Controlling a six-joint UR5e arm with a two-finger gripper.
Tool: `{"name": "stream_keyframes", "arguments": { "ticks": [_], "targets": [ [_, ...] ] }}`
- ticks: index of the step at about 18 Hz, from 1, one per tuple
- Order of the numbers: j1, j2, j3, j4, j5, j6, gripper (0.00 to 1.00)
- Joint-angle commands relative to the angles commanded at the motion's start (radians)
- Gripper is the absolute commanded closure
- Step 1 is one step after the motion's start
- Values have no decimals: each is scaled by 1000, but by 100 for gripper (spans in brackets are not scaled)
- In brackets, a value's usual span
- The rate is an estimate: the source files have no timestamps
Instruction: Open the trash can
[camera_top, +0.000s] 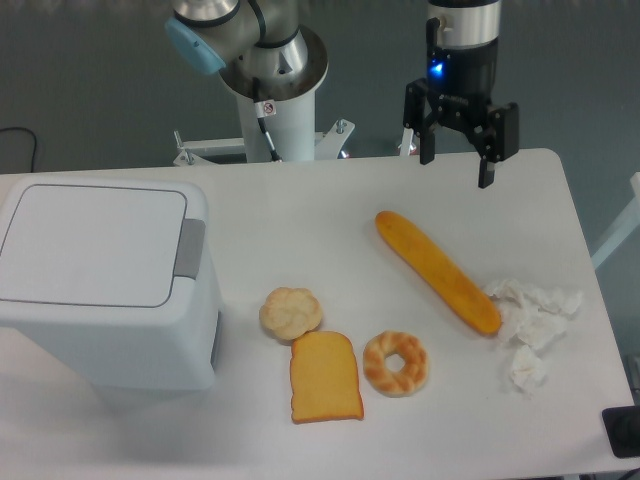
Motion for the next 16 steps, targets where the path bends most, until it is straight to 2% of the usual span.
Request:
{"name": "stream_keyframes", "arguments": {
  "ticks": [13, 16],
  "targets": [
    [-14, 0, 3, -2, 12, -5, 0],
    [-35, -2, 5, 0, 12, -57, 0]
  ]
}}
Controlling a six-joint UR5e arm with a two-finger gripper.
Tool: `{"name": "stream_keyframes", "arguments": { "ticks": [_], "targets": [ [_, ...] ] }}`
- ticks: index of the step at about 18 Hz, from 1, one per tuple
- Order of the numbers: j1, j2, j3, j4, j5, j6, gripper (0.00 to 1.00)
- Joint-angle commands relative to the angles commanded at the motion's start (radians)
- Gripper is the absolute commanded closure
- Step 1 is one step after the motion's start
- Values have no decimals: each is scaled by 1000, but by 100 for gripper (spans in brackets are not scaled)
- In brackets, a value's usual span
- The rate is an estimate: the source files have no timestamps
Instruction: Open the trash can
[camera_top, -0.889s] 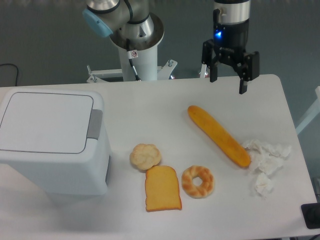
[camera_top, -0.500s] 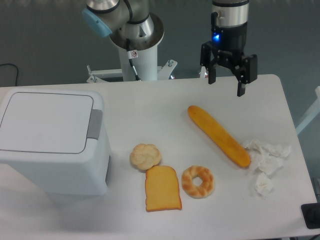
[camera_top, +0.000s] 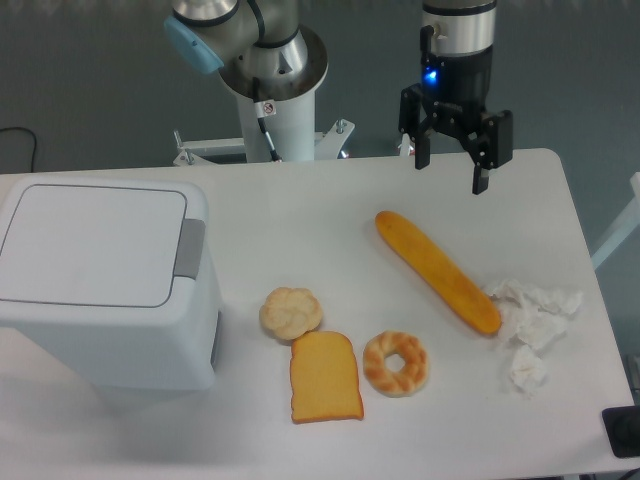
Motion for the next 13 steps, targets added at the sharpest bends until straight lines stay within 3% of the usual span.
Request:
{"name": "stream_keyframes", "arguments": {
  "ticks": [8, 13],
  "targets": [
    [-12, -5, 8, -2, -3, -60, 0],
    [-61, -34, 34, -2, -2, -138, 0]
  ]
}}
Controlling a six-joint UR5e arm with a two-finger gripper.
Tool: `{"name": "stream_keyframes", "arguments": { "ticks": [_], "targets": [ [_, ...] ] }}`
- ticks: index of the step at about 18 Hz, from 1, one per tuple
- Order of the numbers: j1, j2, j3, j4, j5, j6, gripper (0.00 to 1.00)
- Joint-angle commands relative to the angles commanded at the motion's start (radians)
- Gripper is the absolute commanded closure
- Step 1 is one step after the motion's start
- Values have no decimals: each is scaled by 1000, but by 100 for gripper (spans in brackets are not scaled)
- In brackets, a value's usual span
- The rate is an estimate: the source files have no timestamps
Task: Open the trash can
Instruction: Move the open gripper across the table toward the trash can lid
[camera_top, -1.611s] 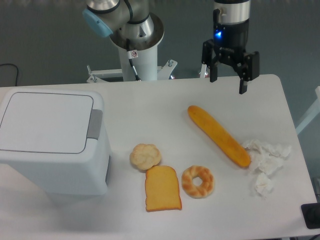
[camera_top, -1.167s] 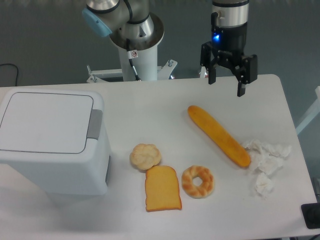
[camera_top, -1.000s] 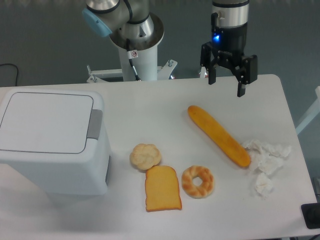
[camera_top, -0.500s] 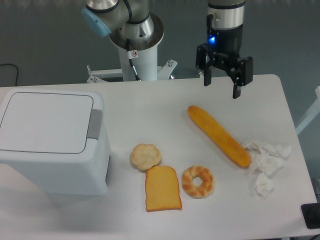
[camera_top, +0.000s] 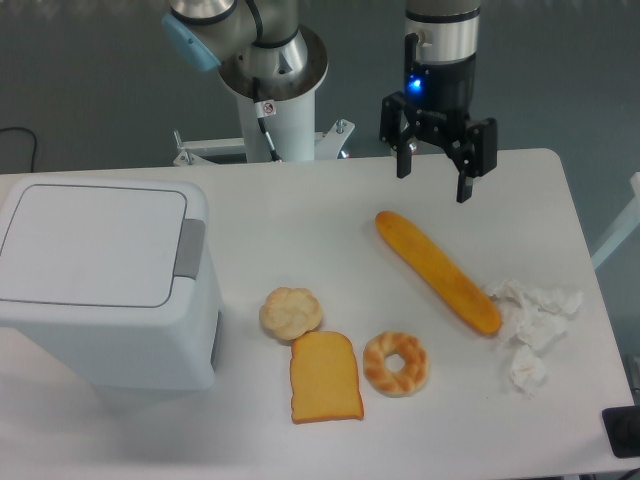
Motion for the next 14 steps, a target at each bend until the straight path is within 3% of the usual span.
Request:
{"name": "stream_keyframes", "arguments": {
  "ticks": [10, 14],
  "targets": [
    [-52, -35, 38, -3, 14, -111, 0],
    [-78, -54, 66, -2, 8, -262, 0]
  ]
}}
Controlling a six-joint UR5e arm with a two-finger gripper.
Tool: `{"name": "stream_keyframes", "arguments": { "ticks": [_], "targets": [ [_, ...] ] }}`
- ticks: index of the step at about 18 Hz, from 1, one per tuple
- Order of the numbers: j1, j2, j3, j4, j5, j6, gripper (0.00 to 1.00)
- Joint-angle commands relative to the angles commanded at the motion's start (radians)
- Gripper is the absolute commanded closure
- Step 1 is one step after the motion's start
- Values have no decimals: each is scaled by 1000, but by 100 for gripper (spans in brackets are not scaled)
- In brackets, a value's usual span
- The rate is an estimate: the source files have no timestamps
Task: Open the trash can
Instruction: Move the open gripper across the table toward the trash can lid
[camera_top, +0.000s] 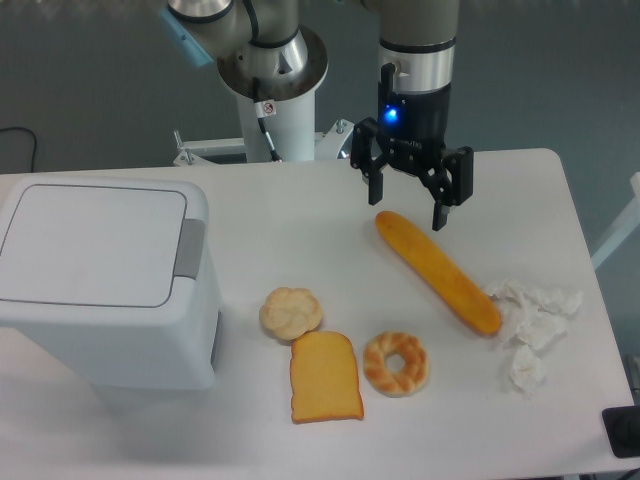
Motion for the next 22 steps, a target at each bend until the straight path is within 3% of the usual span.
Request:
{"name": "stream_keyframes", "arguments": {
  "ticks": [11, 18, 22],
  "targets": [
    [-23, -12, 23, 2, -2, -140, 0],
    [-43, -43, 72, 3, -12, -284, 0],
    [-72, -45, 69, 3, 1, -287, 0]
  ]
}}
